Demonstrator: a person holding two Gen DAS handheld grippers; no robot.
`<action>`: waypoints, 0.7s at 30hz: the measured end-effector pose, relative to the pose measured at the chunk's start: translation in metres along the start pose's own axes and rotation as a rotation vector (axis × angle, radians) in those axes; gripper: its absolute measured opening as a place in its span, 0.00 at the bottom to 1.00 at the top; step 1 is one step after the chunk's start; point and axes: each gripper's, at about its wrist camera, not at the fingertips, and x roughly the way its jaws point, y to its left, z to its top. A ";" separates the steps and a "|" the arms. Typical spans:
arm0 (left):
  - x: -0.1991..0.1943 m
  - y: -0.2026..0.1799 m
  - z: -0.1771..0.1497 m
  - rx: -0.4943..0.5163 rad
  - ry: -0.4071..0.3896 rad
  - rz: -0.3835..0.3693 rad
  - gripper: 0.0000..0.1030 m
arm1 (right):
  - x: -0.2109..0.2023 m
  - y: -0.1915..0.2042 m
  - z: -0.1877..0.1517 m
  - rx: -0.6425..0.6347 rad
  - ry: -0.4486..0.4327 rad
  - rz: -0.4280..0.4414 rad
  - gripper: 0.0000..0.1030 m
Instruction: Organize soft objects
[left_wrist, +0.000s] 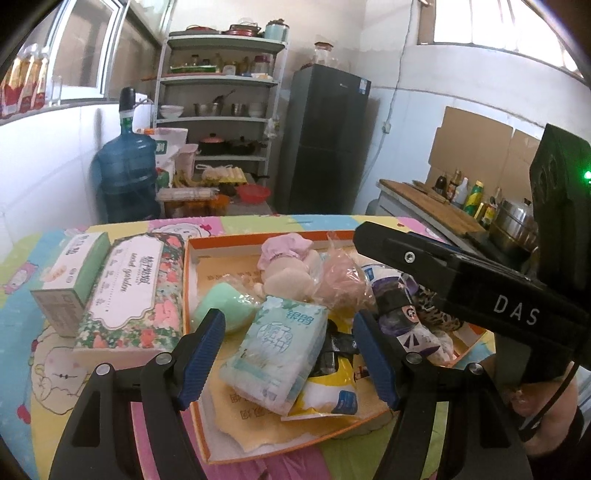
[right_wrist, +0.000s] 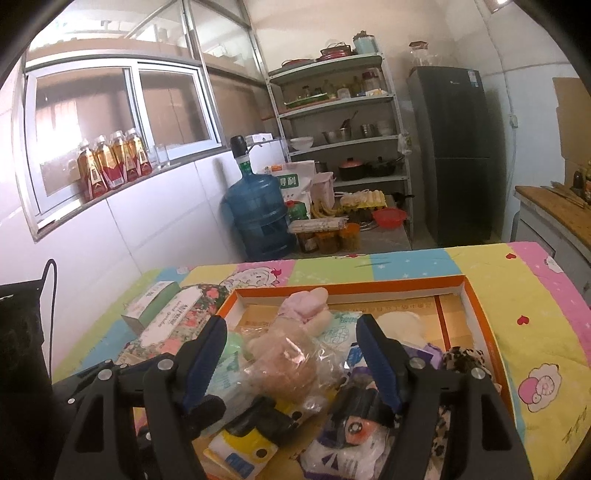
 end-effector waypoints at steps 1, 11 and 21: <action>-0.002 0.000 0.000 0.000 -0.003 0.003 0.71 | -0.003 0.000 0.000 0.005 -0.004 -0.001 0.70; -0.036 0.001 -0.006 0.025 -0.063 0.118 0.71 | -0.032 0.006 -0.010 0.051 -0.073 -0.023 0.70; -0.076 0.007 -0.017 0.011 -0.118 0.179 0.71 | -0.055 0.027 -0.030 0.054 -0.085 -0.075 0.70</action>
